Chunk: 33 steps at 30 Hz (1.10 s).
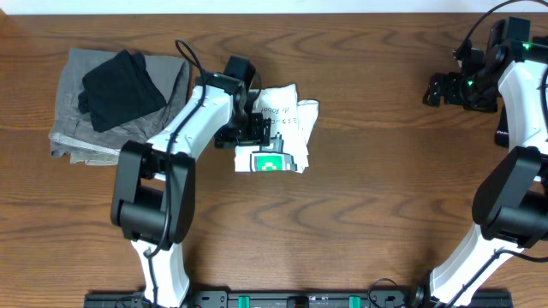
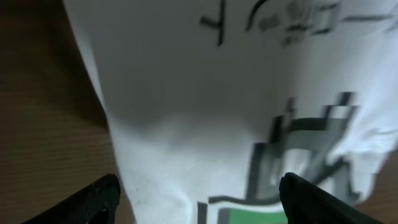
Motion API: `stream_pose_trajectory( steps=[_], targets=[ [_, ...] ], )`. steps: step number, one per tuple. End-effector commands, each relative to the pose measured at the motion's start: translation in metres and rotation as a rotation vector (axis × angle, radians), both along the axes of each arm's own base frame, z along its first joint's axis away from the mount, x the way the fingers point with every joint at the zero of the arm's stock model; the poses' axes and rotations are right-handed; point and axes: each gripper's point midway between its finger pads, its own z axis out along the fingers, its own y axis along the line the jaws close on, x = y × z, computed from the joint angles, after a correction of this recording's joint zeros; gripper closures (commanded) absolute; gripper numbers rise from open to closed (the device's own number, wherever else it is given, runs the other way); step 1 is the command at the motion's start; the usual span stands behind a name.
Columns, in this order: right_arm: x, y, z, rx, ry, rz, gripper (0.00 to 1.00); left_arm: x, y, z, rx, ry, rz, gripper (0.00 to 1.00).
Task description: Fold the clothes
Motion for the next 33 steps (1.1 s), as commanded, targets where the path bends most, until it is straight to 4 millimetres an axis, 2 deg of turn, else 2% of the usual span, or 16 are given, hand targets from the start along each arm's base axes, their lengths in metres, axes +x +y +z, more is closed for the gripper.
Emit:
stream_pose_trajectory(
  steps=[1, 8, 15, 18, 20, 21, 23, 25, 27, 29, 33],
  targets=[
    [0.001, -0.002, 0.002, 0.002, -0.003, -0.018, 0.01, -0.003, 0.007, -0.006, 0.034, 0.013, -0.017, 0.16],
    [0.001, -0.002, 0.002, 0.002, -0.003, -0.018, 0.01, -0.002, 0.013, -0.013, 0.073, 0.014, -0.017, 0.16],
    [0.001, -0.002, 0.002, 0.002, -0.003, -0.018, 0.01, -0.006, 0.011, -0.037, 0.082, 0.066, 0.001, 0.16],
    [0.001, -0.002, 0.002, 0.002, -0.003, -0.018, 0.01, -0.005, 0.011, -0.042, 0.083, 0.071, 0.0, 0.16],
    [0.001, -0.002, 0.002, 0.002, -0.003, -0.018, 0.01, -0.005, 0.011, -0.043, 0.083, 0.07, 0.0, 0.19],
    [0.001, -0.002, 0.002, 0.002, -0.003, -0.018, 0.01, -0.005, 0.011, -0.043, 0.083, 0.07, 0.001, 0.25],
    [0.001, -0.002, 0.002, 0.002, -0.003, -0.018, 0.01, -0.005, 0.011, -0.043, 0.083, 0.07, 0.001, 0.54],
    [0.001, -0.002, 0.002, 0.002, -0.003, -0.018, 0.01, -0.005, 0.011, -0.043, 0.083, 0.07, 0.001, 0.71],
    [0.001, -0.002, 0.002, 0.002, -0.003, -0.018, 0.01, -0.005, 0.011, -0.043, 0.083, 0.07, 0.0, 0.76],
    [0.001, -0.002, 0.002, 0.002, -0.003, -0.018, 0.01, -0.005, 0.011, -0.043, 0.083, 0.07, 0.0, 0.92],
    [0.001, -0.002, 0.002, 0.002, -0.003, -0.018, 0.01, 0.0, 0.011, -0.04, 0.086, 0.051, -0.017, 0.94]
  ],
)
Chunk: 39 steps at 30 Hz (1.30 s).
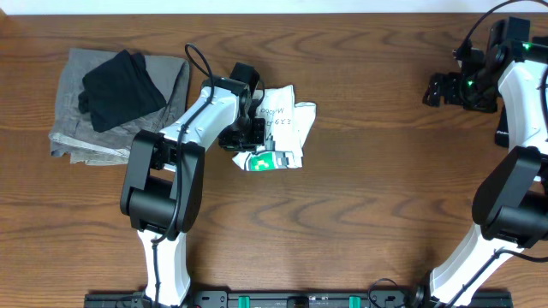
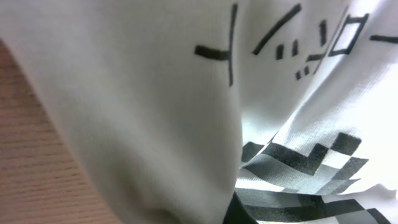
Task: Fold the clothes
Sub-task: 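Carry the white bundle with the left gripper onto the grey garment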
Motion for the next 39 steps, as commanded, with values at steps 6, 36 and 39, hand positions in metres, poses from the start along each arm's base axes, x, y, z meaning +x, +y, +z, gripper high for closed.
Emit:
stream_pose_trajectory(
  steps=[6, 36, 39],
  targets=[
    [0.001, -0.002, 0.002, 0.002, -0.004, -0.017, 0.01, 0.025, 0.023, 0.006, 0.14, -0.085, -0.032, 0.94],
    [0.001, -0.002, 0.002, 0.002, -0.003, -0.018, 0.01, 0.117, 0.123, 0.154, 0.577, -0.562, -0.206, 0.94],
    [0.001, -0.002, 0.002, 0.002, -0.003, -0.018, 0.01, 0.126, 0.141, 0.163, 0.607, -0.592, -0.223, 0.94]
  ],
)
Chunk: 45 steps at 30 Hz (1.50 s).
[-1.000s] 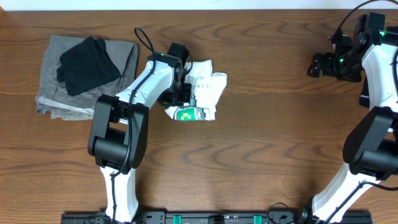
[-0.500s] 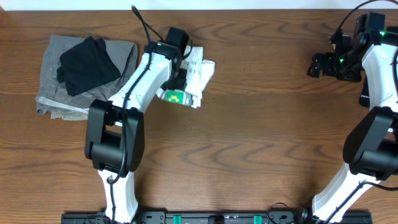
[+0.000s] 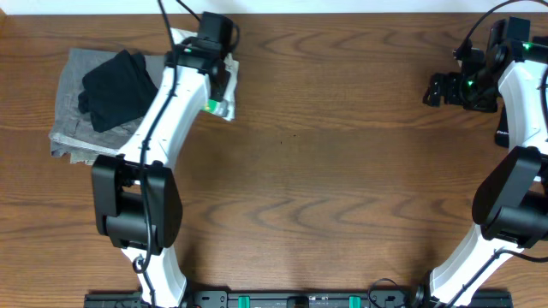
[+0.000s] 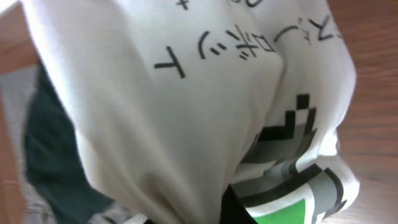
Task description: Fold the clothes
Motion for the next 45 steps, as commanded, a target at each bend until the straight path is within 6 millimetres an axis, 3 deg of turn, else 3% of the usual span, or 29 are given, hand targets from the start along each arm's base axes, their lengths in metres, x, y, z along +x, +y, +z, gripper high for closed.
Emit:
stream_pose_trajectory(
  steps=[1, 11, 14, 18, 22, 28, 35, 41, 45],
  targets=[
    [0.001, -0.002, 0.002, 0.002, -0.003, -0.018, 0.01, 0.014, 0.029, 0.039, 0.08, -0.085, -0.029, 0.94],
    [0.001, -0.002, 0.002, 0.002, -0.003, -0.018, 0.01, 0.064, 0.079, 0.121, 0.156, -0.425, -0.027, 0.92],
    [0.001, -0.002, 0.002, 0.002, -0.003, -0.018, 0.01, 0.072, 0.095, 0.136, 0.234, -0.457, -0.07, 0.92],
    [0.001, -0.002, 0.002, 0.002, -0.003, -0.018, 0.01, 0.067, 0.122, 0.132, 0.281, -0.418, -0.062, 0.92],
    [0.001, -0.002, 0.002, 0.002, -0.003, -0.018, 0.01, 0.061, 0.159, 0.122, 0.217, -0.422, 0.016, 0.92],
    [0.001, -0.002, 0.002, 0.002, -0.003, -0.018, 0.01, 0.055, 0.204, 0.117, -0.054, -0.517, 0.128, 0.91],
    [0.001, -0.002, 0.002, 0.002, -0.003, -0.018, 0.01, 0.053, 0.233, 0.117, -0.379, -0.624, 0.214, 0.9],
    [0.001, -0.002, 0.002, 0.002, -0.003, -0.018, 0.01, 0.053, 0.27, 0.103, -0.368, -0.65, 0.267, 0.9],
    [0.001, -0.002, 0.002, 0.002, -0.003, -0.018, 0.01, 0.042, 0.297, 0.097, -0.355, -0.653, 0.318, 0.9]
  ],
)
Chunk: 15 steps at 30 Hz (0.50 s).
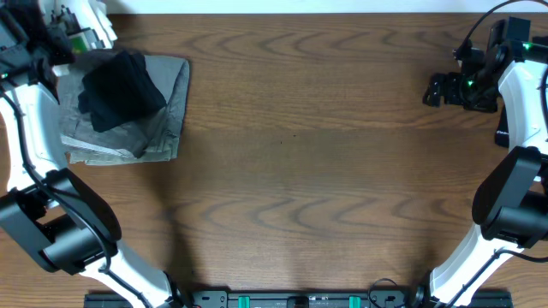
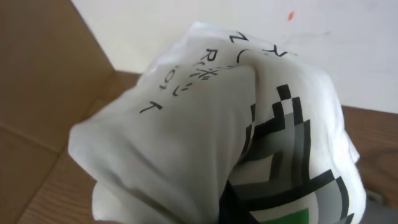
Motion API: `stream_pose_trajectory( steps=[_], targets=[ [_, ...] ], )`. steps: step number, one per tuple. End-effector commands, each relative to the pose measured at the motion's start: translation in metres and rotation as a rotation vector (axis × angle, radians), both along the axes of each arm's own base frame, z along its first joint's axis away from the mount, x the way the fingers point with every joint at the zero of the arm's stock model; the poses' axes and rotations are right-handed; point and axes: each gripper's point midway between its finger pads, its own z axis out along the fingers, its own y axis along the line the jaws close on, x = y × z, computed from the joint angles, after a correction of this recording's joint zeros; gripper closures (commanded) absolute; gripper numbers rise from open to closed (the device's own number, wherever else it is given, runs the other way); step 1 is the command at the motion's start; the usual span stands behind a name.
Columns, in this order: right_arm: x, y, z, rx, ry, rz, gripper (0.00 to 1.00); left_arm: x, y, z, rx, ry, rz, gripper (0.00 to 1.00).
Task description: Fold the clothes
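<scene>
The white T-shirt [image 2: 205,130], with black print and a green patch, hangs bunched from my left gripper [image 1: 67,38], which is shut on it. In the overhead view the white T-shirt [image 1: 92,19] is at the table's far left corner, just beyond the stack. The cloth hides the fingers in the left wrist view. A grey folded garment [image 1: 163,111] lies at the back left with a black garment [image 1: 120,90] on top. My right gripper [image 1: 441,90] rests at the far right, away from the clothes; its jaws are too small to read.
Brown cardboard [image 2: 43,87] shows past the table's left edge, and a white surface [image 2: 186,15] lies beyond the far edge. The wooden table [image 1: 317,171] stretches between the stack and the right arm.
My left gripper has gone from just right of the stack at the back edge to the far left corner, still shut on the white shirt. The right arm has not moved.
The white shirt lay crumpled at mid-table with my left gripper open over it. Then the gripper was down in the cloth. Later it held the shirt lifted beside the stack, and now holds it at the far left corner.
</scene>
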Motion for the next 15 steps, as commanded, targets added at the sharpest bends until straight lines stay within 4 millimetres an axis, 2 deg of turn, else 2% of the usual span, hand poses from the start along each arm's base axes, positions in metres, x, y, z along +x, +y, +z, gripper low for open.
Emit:
stream_pose_trajectory(
  steps=[1, 6, 11, 15],
  targets=[
    [0.001, -0.002, 0.002, 0.002, -0.004, -0.018, 0.01, -0.008, 0.024, -0.002, -0.033, -0.018, 0.04, 0.91],
    [0.001, -0.002, 0.002, 0.002, -0.004, -0.017, 0.01, -0.028, 0.051, -0.008, -0.103, -0.012, 0.123, 0.91],
    [0.001, -0.002, 0.002, 0.002, -0.004, -0.018, 0.01, -0.035, 0.05, -0.023, -0.174, 0.008, 0.082, 0.92],
    [0.001, -0.002, 0.002, 0.002, -0.004, -0.018, 0.01, -0.035, 0.05, -0.046, -0.239, 0.036, 0.108, 0.92]
  ],
)
